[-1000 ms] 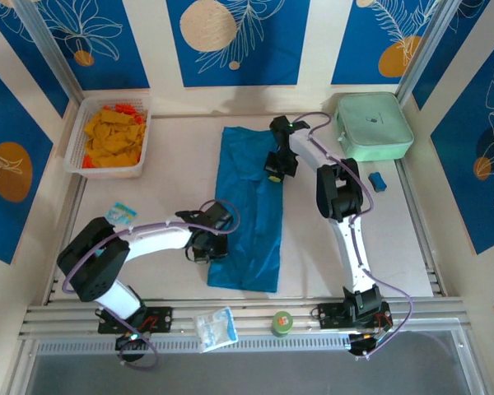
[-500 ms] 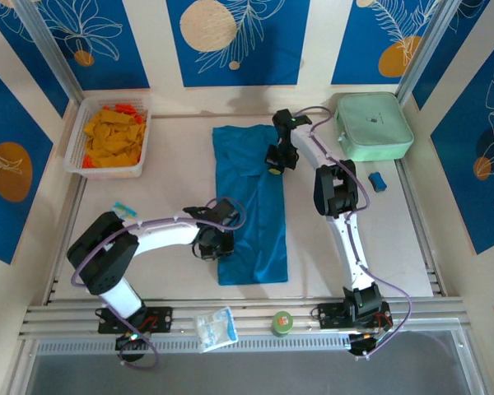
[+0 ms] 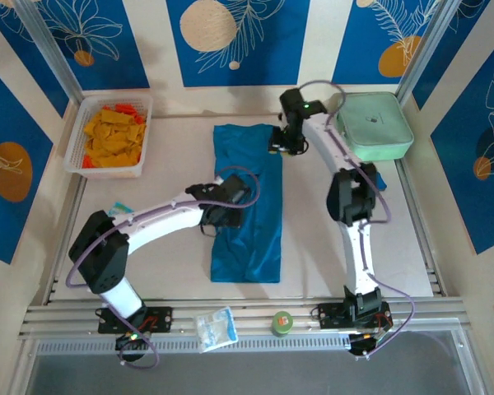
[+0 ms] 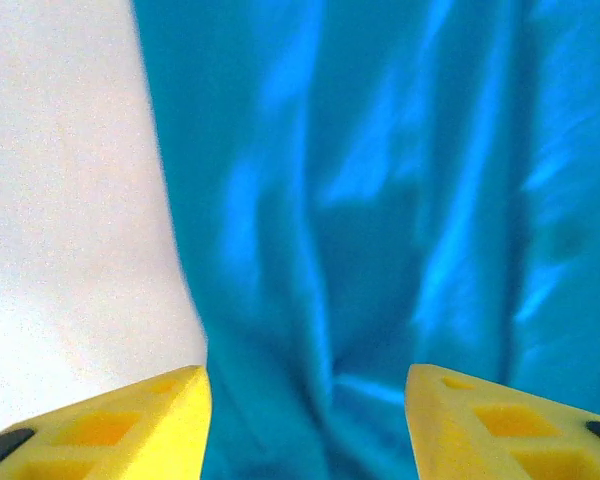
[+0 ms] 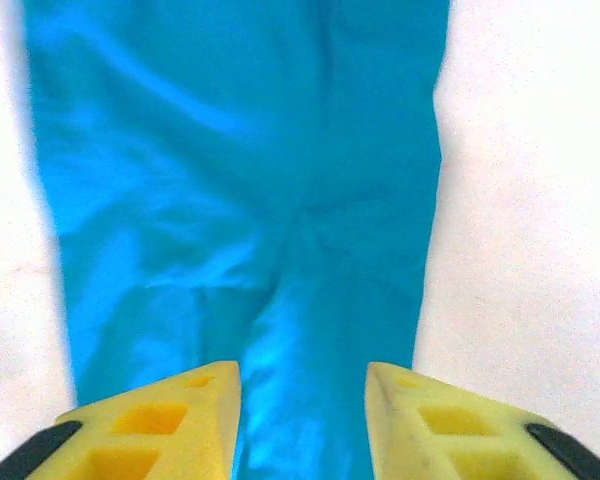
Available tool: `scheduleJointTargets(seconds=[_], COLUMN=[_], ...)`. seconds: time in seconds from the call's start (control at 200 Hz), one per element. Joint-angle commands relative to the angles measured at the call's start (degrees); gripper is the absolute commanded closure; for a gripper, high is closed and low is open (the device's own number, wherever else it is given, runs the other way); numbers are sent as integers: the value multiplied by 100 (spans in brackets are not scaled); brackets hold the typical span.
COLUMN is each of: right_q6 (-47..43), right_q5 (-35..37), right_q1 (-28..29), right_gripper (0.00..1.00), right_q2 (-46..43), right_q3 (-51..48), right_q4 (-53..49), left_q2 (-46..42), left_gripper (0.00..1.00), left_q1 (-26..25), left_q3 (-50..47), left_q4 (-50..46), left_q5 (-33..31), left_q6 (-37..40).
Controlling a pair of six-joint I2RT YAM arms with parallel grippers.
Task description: Fold and stack the t-shirts
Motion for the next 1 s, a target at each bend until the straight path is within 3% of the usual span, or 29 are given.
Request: scheduleJointTargets(seconds=[0.0,0.05,0.06,0.075,0.13,0.2,0.305,0.375,0.425,0.495,0.59,0.685,0.755,0.886,0.996], right_q6=[-818,-1082,-1133,-1204,-1456,-1752,-3447,-4151,-4516,-5140,-6653,-7669,-8042,-8325,-8276], right_q5=[55,52,58,82,145,233,-777,-477,-439,-600,-1030,-721,-367,273,388], right_q1=[5,16,15,23,37,42,106,350,411,409,611,1105,1424,2050,2563], right_gripper=[58,56,55,54,47,30,29,13,11,11,15,14,14,13,16], right_q2=[-1751,-2474,-2617,-2801,-3637,-4566,-5951,-6776,-7113,-7256,-7340,-7397,-7328,-6955,-6548], right_q3=[-499,-1001,-1105,-1239,-1901,-2663,-4132,-5059,-5309,-5224,-5256,-5593,-5901,-6518,-6875], right_q4=[123,406,475,592,1018,1547,2438,3080,3104,2442,1206,521,314,222,357], left_q2=[-270,-430,-470,-520,-722,-962,-1309,-1530,-1698,-2012,-2712,-3558,-3881,-3935,-3933], left_gripper=[31,15,5,0,0,0,0,1,1,1,1,1,1,1,1], left_q1=[23,29,32,38,65,78,86,93,91,89,82,73,63,-72,-400], left_q3=[625,839,874,920,1086,1260,1411,1495,1487,1305,468,-646,-1015,-936,-1337], left_q4=[-36,185,236,329,630,989,1418,1512,1572,1651,1921,1969,1675,11,-716], left_q5=[-756,-851,-857,-870,-832,-813,-453,-194,-37,373,1312,2043,2012,1855,1410], left_q6=[1152,1665,1779,1958,2604,3513,4838,5510,5954,6771,8150,9811,10313,10816,11256])
